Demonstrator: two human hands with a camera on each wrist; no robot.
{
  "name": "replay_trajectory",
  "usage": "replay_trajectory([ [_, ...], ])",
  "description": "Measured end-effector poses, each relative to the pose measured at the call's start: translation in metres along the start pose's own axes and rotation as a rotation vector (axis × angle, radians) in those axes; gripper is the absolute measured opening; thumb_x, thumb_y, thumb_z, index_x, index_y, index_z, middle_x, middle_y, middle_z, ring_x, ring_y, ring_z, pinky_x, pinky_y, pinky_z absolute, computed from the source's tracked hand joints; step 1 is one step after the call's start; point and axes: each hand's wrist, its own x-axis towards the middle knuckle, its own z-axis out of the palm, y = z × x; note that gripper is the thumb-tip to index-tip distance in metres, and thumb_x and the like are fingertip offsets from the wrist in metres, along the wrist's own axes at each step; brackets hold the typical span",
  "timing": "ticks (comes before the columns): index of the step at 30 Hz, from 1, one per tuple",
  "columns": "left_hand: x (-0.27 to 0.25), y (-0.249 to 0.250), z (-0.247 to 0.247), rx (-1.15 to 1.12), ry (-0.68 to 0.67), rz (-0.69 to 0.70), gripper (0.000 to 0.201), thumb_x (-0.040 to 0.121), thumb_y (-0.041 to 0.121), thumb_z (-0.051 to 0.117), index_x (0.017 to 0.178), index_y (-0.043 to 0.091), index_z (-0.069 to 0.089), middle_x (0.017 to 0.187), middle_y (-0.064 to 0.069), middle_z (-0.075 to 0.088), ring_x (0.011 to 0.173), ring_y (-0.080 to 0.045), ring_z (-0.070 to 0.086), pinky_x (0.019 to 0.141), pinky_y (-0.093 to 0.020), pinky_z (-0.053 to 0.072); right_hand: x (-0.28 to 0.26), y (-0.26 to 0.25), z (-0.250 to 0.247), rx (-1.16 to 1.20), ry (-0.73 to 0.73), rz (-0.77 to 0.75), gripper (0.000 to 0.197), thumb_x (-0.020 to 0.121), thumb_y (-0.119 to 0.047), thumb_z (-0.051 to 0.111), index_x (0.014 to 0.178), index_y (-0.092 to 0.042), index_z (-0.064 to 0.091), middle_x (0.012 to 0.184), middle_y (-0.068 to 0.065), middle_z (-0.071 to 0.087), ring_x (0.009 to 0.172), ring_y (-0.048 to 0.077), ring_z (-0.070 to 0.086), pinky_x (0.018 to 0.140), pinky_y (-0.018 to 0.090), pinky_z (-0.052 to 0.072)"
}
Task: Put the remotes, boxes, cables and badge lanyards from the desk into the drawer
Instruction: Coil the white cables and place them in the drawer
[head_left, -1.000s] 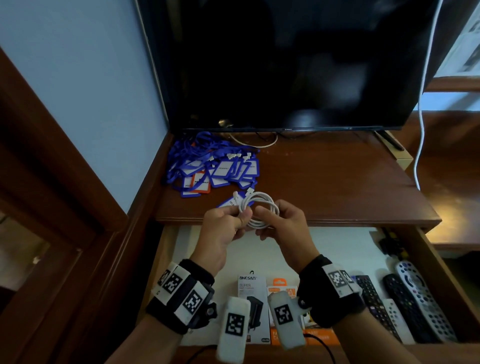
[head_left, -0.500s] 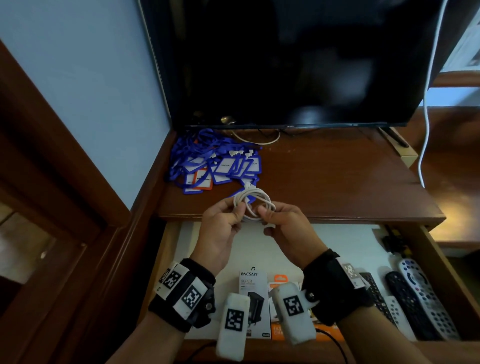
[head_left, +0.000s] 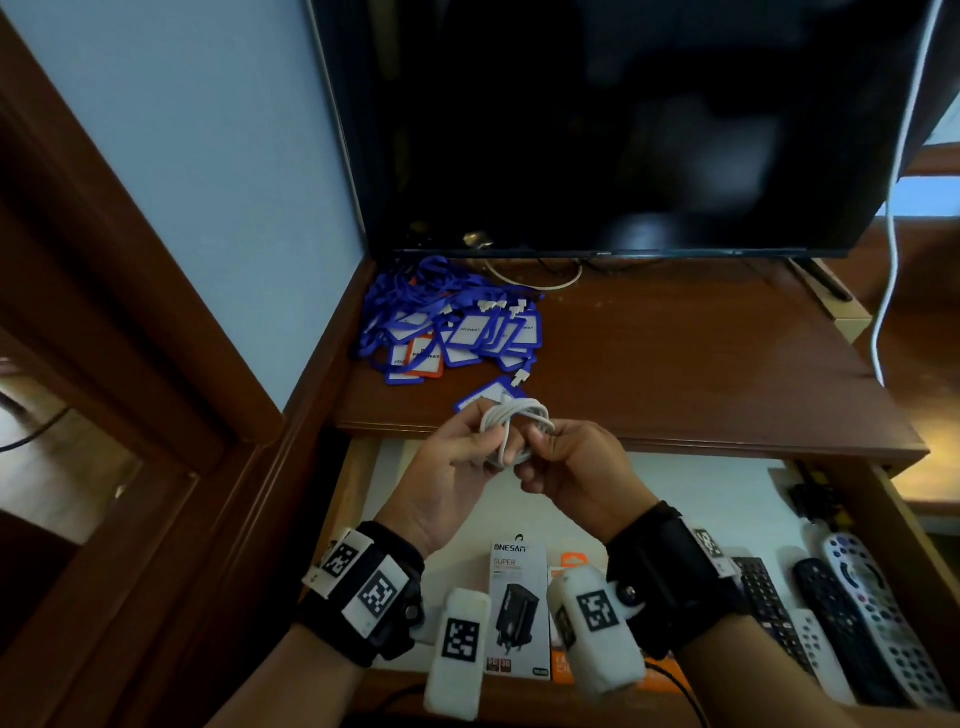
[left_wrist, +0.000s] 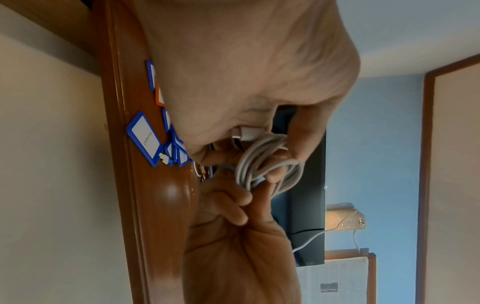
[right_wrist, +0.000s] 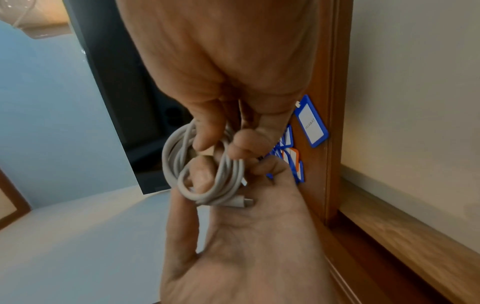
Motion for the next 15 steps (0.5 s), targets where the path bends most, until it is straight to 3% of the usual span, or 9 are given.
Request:
replay_trajectory([
  [4,-0.001,0.0,-0.001,0.005,-0.087,0.007,0.022,0.079,0.015,0.06,0.095,0.0,0.06,0.067,-0.01,0.044,0.072,-0.026,0.044,0.076,-0.04,0.039,-0.001,-0.006,0.002,-0.014,0.017,0.079,0.035,0.086,-0.003,0.042,0.063,-0.001,0.069,0.067,0.016,0.066,0.049,0.017,0.045,0.046,0.023,0.038],
  [8,0.004,-0.001,0.002,0.209,0.016,-0.01,0.046,0.073,0.017,0.071,0.104,-0.014,0.057,0.066,-0.004,0.056,0.069,-0.016,0.054,0.072,-0.026,0.047,0.001,-0.008,-0.002,0.011,0.176,0.13,0.021,0.088,0.003,0.042,0.081,0.007,0.062,0.064,0.018,0.058,0.046,0.02,0.048,0.042,0.024,0.041],
  [12,0.009,-0.007,0.016,0.407,0.182,0.013,0.016,0.078,0.003,0.072,0.089,-0.007,0.065,0.062,-0.001,0.061,0.057,-0.004,0.055,0.059,-0.014,0.043,-0.002,-0.008,-0.012,-0.084,0.256,0.056,0.019,0.087,0.003,0.047,0.086,0.006,0.065,0.063,0.015,0.058,0.049,0.02,0.049,0.044,0.026,0.042],
  [15,0.015,-0.013,0.02,0.479,0.247,0.017,0.002,0.08,0.007,0.072,0.079,0.007,0.07,0.059,0.007,0.063,0.055,0.002,0.054,0.054,-0.009,0.04,-0.005,-0.011,-0.022,-0.113,0.297,-0.003,0.018,0.087,0.002,0.051,0.088,0.007,0.068,0.062,0.014,0.059,0.047,0.02,0.05,0.042,0.026,0.043],
])
